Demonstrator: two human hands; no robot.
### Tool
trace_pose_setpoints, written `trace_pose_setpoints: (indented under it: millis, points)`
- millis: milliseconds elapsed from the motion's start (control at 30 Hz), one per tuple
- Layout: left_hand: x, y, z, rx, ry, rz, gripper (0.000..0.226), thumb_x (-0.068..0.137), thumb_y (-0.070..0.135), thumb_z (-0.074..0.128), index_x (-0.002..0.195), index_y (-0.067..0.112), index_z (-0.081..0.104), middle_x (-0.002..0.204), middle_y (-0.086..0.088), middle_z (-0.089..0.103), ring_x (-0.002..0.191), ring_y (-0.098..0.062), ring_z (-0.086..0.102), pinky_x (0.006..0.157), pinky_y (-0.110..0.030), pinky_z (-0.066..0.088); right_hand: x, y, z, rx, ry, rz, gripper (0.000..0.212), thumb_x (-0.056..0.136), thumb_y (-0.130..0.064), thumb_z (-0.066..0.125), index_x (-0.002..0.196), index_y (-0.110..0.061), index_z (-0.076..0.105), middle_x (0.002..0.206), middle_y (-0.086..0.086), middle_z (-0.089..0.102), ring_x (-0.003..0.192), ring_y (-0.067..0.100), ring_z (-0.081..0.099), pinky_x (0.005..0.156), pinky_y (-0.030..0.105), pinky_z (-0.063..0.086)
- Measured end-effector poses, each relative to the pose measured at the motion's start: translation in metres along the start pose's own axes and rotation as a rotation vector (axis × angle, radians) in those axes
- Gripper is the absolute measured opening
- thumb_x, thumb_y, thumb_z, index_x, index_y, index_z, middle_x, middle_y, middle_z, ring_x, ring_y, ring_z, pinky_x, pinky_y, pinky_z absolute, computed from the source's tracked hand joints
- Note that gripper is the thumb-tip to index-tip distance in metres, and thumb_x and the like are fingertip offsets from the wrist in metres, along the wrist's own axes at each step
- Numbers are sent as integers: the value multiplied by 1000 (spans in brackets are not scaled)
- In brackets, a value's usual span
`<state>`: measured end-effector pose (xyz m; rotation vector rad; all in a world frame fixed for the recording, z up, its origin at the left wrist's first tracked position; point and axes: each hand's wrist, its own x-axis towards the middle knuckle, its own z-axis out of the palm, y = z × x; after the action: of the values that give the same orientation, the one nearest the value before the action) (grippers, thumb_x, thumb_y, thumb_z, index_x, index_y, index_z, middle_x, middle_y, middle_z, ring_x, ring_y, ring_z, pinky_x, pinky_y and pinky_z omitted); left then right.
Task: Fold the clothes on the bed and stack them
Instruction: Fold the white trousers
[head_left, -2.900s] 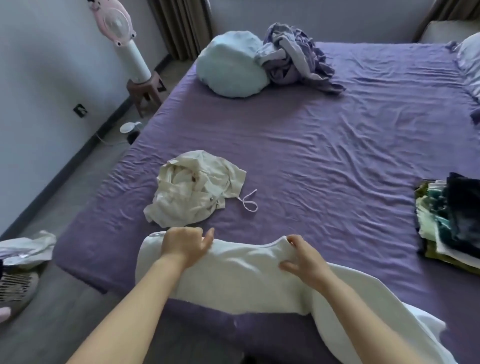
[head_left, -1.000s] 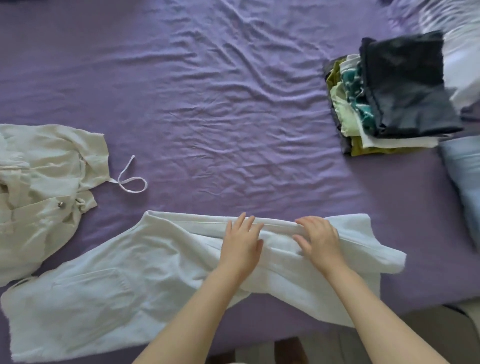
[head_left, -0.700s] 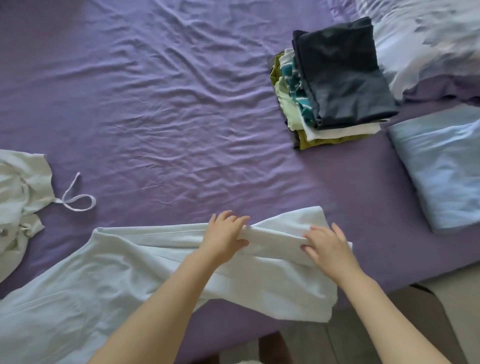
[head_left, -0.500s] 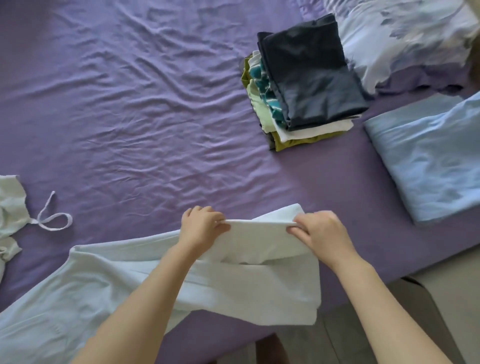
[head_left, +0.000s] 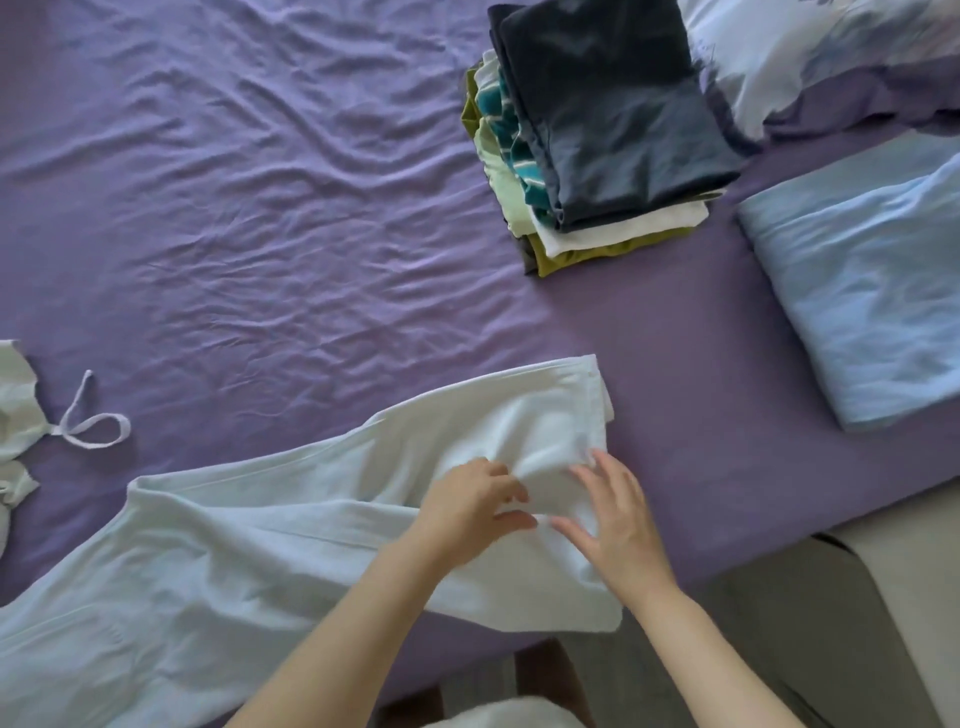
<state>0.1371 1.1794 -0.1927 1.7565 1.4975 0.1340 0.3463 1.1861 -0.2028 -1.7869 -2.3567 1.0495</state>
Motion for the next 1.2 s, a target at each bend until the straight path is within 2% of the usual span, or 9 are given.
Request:
trace_pose_setpoints:
  millis: [133,233,433,667,800,867,933,1067,1200]
  points:
    - [-24,-8,20,211,-124,-50,42,87,46,59,126,32,57,119,10,61,117,-15,44,92,-28,27,-19,-8,17,-101,-51,-86,48,74,-66,54,103,-32,71,150,12,35,142,37,18,108,60,27]
    - [-35,-11,12,57,-34,-219,28,90,41,59,113,28,65,109,7,65,112,-16,51,84,-26,29,-26,-13,23,-96,-64,-90,45,69,-60,70,107,-36,69,154,14,27,145,35,4,110,61,13]
    - [-80,-12,-48,-484,149,-363,7,84,36,70,84,29,68,82,4,64,82,-12,56,67,-19,38,-29,-63,9,125,145,-185,12,70,-15,82,76,-17,72,109,4,68,128,28,44,105,58,27]
    - [-165,-48,-121,-747,583,-451,17,74,45,74,75,30,66,66,16,60,62,1,52,57,-10,39,-6,-205,17,474,205,-308,12,79,-12,70,91,-8,70,122,7,58,125,23,48,102,33,40]
    - [-210,-110,-128,-733,779,-632,13,79,25,77,86,26,66,77,20,66,75,-1,61,66,-12,46,13,-264,65,401,-112,-409,65,87,-40,64,144,-24,35,153,3,23,139,9,22,114,25,22]
    - [-228,-141,-119,-672,710,-714,34,81,19,75,112,22,63,105,12,67,104,-14,61,88,-27,48,20,-277,100,93,-320,-427,77,90,-58,47,145,-46,-6,160,-2,-5,146,13,-4,117,38,5]
    - [-241,-168,-104,-418,598,-720,60,85,17,70,140,17,45,141,-2,46,134,-19,38,112,-35,28,23,-283,135,-143,-441,-442,75,90,-64,36,140,-49,-19,157,-5,-20,145,17,-17,116,46,-3]
    - [-252,-197,-72,-64,275,-582,50,95,20,53,142,33,41,159,2,14,146,-24,10,116,-33,15,22,-291,179,-309,-590,-462,65,94,-59,32,150,-40,3,158,-5,-18,146,20,-14,114,52,1]
    - [-253,-202,-60,-52,193,-602,38,96,24,50,133,28,54,159,5,16,142,-22,18,111,-29,20,27,-282,166,-196,-545,-513,55,96,-49,42,147,-41,24,160,-5,3,147,17,-1,116,42,11]
